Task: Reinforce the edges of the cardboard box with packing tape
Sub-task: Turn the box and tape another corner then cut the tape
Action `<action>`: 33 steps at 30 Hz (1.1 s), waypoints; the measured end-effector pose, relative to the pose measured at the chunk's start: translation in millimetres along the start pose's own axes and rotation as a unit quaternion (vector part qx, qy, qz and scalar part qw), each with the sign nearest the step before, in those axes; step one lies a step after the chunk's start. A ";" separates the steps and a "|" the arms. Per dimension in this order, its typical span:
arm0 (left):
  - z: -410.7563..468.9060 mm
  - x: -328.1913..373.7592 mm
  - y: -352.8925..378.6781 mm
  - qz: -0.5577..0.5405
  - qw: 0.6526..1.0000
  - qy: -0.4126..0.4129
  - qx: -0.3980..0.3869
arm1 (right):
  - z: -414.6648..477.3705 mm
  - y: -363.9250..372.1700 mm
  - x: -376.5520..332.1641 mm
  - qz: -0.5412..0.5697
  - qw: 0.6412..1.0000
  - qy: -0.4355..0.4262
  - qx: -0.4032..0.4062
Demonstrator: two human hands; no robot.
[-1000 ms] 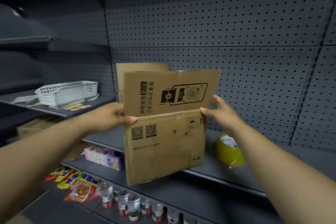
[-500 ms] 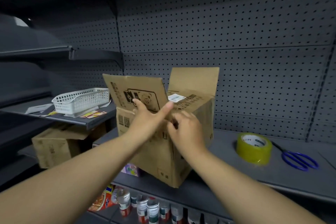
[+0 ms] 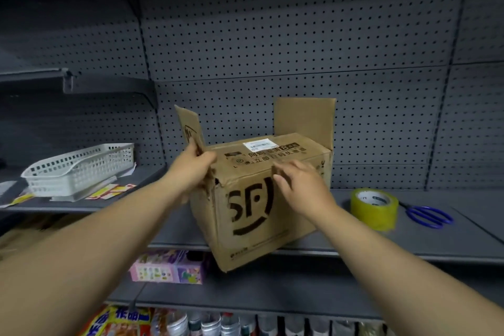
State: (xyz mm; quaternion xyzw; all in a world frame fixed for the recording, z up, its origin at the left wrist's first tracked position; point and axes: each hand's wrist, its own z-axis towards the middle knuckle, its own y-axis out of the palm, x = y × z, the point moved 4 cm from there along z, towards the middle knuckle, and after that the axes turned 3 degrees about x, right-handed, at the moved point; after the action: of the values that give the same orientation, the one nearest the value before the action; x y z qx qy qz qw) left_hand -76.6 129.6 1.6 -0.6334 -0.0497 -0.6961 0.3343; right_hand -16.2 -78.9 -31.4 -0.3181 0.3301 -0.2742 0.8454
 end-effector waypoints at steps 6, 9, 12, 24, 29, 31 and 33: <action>33.6 -7.3 -8.3 -0.049 0.998 0.023 -0.014 | 12.9 17.0 -3.6 -0.060 0.998 0.010 -0.005; 50.1 -10.8 -3.4 -0.058 0.998 0.028 -0.015 | 21.7 25.2 -5.2 -0.069 0.998 0.013 -0.010; 68.8 -16.6 1.5 -0.063 0.998 0.026 -0.004 | 28.7 31.3 -3.4 -0.080 0.997 0.014 -0.016; 98.7 -34.6 14.8 -0.074 0.997 0.004 -0.005 | 57.8 51.5 -12.2 -0.116 0.991 -0.062 -0.022; 99.9 -47.7 11.5 -0.044 0.998 0.026 -0.044 | 70.2 74.1 -57.5 -0.119 0.978 -0.168 -0.029; 102.6 -53.0 7.4 -0.030 0.999 0.019 -0.042 | 75.0 86.0 -75.2 -0.137 0.973 -0.186 -0.032; 106.5 -57.1 6.1 -0.034 0.998 0.001 -0.061 | 81.2 96.2 -85.9 -0.161 0.969 -0.180 -0.045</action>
State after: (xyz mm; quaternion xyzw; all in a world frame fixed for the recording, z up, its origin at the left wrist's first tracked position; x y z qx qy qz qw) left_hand 15.6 200.3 -32.3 -0.6500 -0.0280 -0.7092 0.2715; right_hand 13.4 70.2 -20.5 -0.4487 0.1287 -0.3296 0.8206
